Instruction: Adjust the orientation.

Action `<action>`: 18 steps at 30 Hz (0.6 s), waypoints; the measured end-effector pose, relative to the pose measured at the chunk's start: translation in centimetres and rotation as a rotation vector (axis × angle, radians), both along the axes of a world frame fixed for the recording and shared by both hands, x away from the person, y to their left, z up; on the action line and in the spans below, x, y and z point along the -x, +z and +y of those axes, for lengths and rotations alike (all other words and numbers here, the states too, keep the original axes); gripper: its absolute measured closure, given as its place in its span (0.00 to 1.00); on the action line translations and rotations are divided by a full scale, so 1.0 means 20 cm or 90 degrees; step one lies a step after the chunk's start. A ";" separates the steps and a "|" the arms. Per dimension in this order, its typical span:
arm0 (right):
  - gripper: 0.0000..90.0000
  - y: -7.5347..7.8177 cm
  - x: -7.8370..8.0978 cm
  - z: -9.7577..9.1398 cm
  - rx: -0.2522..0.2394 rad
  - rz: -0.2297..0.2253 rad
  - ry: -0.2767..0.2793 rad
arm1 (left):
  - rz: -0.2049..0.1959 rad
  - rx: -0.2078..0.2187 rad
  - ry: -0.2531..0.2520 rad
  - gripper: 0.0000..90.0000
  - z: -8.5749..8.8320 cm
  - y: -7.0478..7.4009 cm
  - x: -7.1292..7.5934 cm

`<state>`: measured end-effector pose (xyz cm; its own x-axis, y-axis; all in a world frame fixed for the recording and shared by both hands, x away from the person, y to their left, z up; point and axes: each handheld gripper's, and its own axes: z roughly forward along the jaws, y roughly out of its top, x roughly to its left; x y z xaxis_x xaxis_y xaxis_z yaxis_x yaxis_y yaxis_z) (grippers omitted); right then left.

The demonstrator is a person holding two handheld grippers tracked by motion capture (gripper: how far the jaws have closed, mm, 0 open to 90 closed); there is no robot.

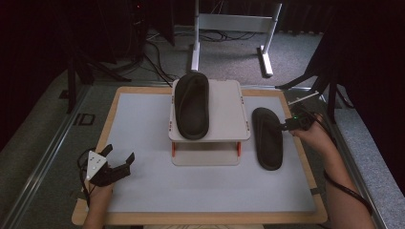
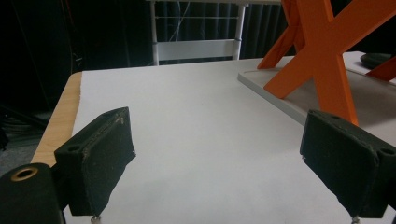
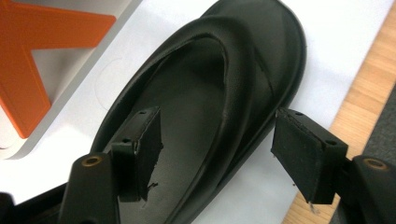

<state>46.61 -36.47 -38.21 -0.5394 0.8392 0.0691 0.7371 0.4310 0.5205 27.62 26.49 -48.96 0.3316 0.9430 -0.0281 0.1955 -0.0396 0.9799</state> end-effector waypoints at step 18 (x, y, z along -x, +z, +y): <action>0.59 -0.09 -0.15 0.08 0.060 0.084 -0.014 | 0.004 0.004 -0.002 0.10 0.00 0.00 0.00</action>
<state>49.67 -34.87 -39.99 -0.5130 0.8564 0.0579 0.8056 0.4571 0.3769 27.64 26.50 -48.95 0.3337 0.9420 -0.0363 0.2019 -0.0338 0.9788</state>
